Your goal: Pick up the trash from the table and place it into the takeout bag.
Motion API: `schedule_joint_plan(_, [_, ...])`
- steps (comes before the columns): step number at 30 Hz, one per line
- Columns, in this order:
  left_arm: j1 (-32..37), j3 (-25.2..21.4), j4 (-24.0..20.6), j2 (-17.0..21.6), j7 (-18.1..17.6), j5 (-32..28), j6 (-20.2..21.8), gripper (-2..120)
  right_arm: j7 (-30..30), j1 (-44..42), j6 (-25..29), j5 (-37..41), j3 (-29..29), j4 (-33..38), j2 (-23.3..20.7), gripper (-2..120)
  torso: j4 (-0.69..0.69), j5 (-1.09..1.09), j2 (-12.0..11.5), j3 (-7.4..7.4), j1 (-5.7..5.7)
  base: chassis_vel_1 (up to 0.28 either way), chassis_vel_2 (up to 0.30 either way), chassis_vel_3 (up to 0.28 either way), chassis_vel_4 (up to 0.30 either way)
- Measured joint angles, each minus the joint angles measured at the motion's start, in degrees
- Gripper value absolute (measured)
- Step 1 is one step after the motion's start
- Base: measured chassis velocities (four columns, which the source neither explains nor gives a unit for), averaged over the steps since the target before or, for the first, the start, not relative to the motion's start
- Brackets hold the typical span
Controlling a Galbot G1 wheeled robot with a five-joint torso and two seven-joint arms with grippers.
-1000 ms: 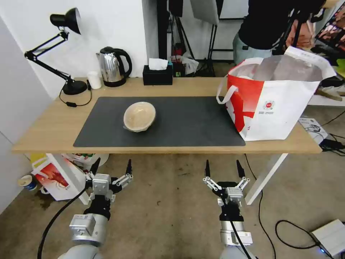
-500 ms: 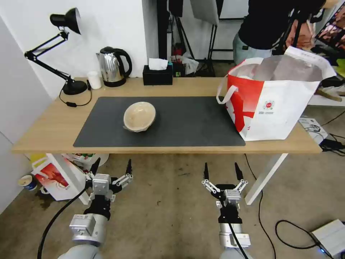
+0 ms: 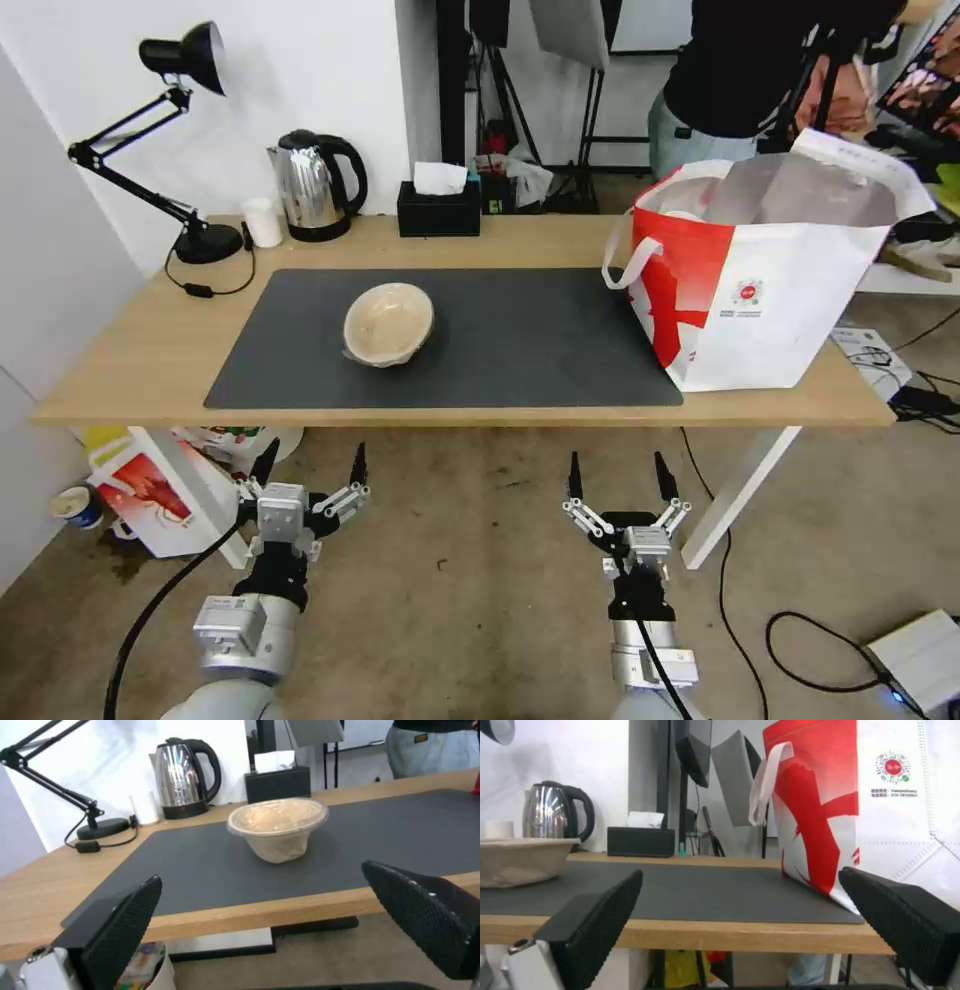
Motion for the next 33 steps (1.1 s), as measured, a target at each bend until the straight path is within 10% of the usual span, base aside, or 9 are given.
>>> schedule_joint_plan(17, [0.14,0.39,0.03,-0.12,-0.59,0.51,-1.01,100,0.0,0.0,0.0,0.0,0.04,0.02,0.0,100,0.0,0.01,-0.01,0.0,0.0,0.0,0.0,0.0,0.0])
schedule_joint_plan(33, [3.42,9.43,1.06,-3.25,-12.96,10.53,-21.82,100,0.0,-0.01,0.0,0.0,0.04,0.07,-0.01,100,-0.01,-0.01,-0.01,0.0,0.0,0.0,0.0,0.0,0.0])
